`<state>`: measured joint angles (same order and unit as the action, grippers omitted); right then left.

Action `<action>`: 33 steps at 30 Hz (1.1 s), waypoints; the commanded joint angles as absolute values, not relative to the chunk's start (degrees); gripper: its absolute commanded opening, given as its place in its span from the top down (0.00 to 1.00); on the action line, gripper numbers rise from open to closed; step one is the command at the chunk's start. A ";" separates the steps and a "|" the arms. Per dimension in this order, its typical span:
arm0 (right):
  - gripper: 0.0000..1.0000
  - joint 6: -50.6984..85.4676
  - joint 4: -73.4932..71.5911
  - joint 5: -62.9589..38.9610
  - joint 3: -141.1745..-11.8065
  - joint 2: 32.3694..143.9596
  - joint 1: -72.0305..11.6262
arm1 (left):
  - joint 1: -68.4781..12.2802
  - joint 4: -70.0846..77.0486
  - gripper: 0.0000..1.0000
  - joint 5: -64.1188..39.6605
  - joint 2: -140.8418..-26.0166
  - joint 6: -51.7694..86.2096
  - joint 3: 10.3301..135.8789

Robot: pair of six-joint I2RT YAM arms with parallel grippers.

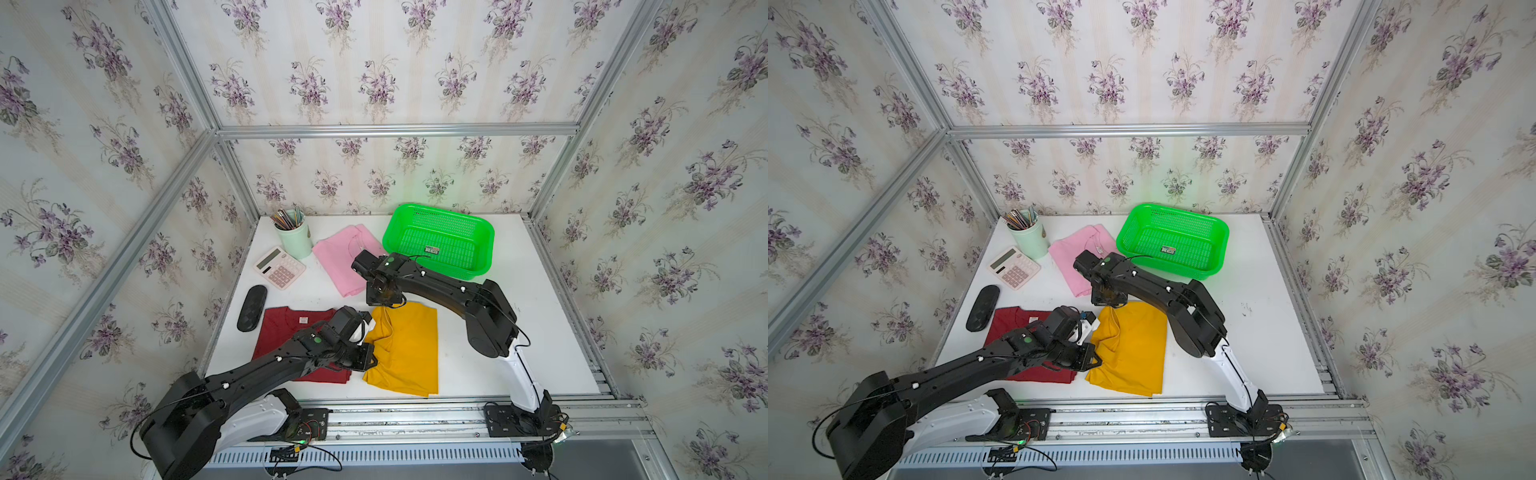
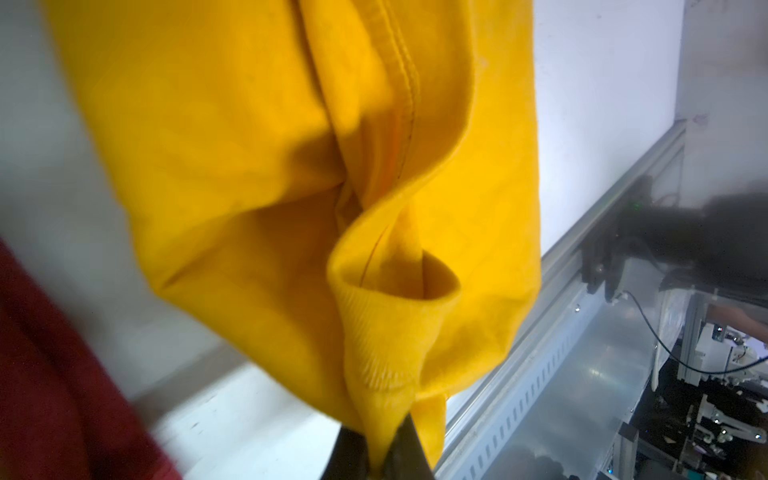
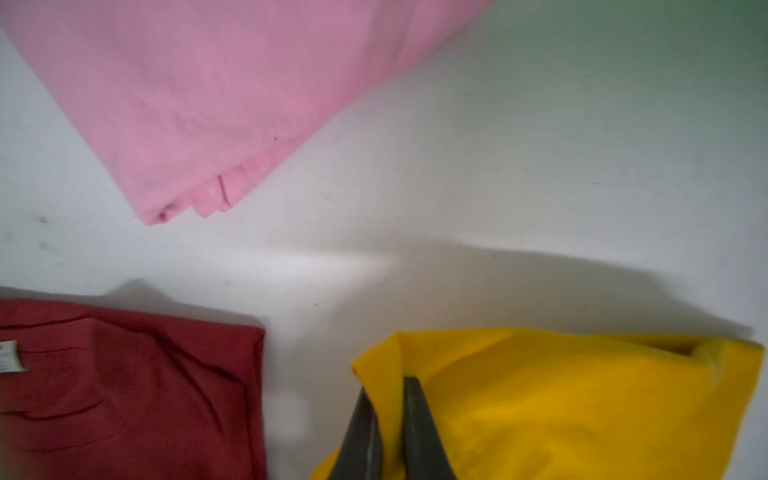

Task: Put the folded t-shirts into the basket
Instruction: Adjust the T-shirt at the center of the board, then place the T-shirt in the bin.

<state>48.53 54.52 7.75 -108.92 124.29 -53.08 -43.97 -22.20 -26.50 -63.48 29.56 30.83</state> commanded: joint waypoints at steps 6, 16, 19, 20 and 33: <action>1.00 55.49 48.33 7.81 -96.06 108.89 -48.19 | -46.08 -24.47 1.00 -24.81 -60.38 19.27 39.39; 1.00 55.63 48.06 8.93 -87.92 93.13 -38.87 | -47.81 -36.52 1.00 -20.85 -64.45 2.07 59.27; 1.00 56.75 48.24 9.35 -87.35 89.18 -35.51 | -47.81 -39.04 1.00 -16.08 -67.38 -4.51 65.74; 1.00 57.70 48.01 9.36 -87.02 87.84 -34.41 | -47.81 -38.85 1.00 -15.04 -68.19 -7.12 67.20; 1.00 63.88 39.39 6.37 -84.72 88.33 -16.52 | -40.77 -33.68 1.00 -8.82 -100.88 -27.48 99.10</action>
